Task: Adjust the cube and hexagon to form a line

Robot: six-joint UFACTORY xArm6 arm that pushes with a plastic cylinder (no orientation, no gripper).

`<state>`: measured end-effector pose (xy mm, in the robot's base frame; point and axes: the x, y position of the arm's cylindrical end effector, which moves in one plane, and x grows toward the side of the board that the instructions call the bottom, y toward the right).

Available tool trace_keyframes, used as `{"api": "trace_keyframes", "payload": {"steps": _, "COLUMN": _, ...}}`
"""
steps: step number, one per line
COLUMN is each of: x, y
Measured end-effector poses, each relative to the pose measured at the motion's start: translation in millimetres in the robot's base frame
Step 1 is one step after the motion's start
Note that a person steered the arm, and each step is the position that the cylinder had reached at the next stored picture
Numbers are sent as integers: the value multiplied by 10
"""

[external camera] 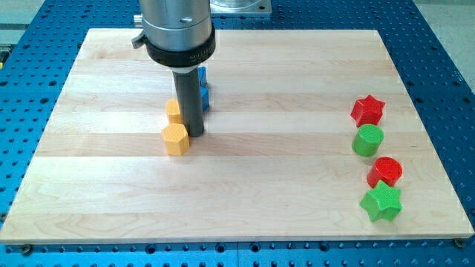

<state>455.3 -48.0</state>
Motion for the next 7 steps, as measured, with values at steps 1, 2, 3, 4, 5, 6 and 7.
{"api": "trace_keyframes", "payload": {"steps": 1, "x": -238, "y": 600}}
{"api": "trace_keyframes", "payload": {"steps": 2, "x": -435, "y": 521}}
{"api": "trace_keyframes", "payload": {"steps": 3, "x": -365, "y": 231}}
{"api": "trace_keyframes", "payload": {"steps": 4, "x": -364, "y": 79}}
{"api": "trace_keyframes", "payload": {"steps": 5, "x": -382, "y": 79}}
{"api": "trace_keyframes", "payload": {"steps": 6, "x": -438, "y": -7}}
{"api": "trace_keyframes", "payload": {"steps": 7, "x": -458, "y": 194}}
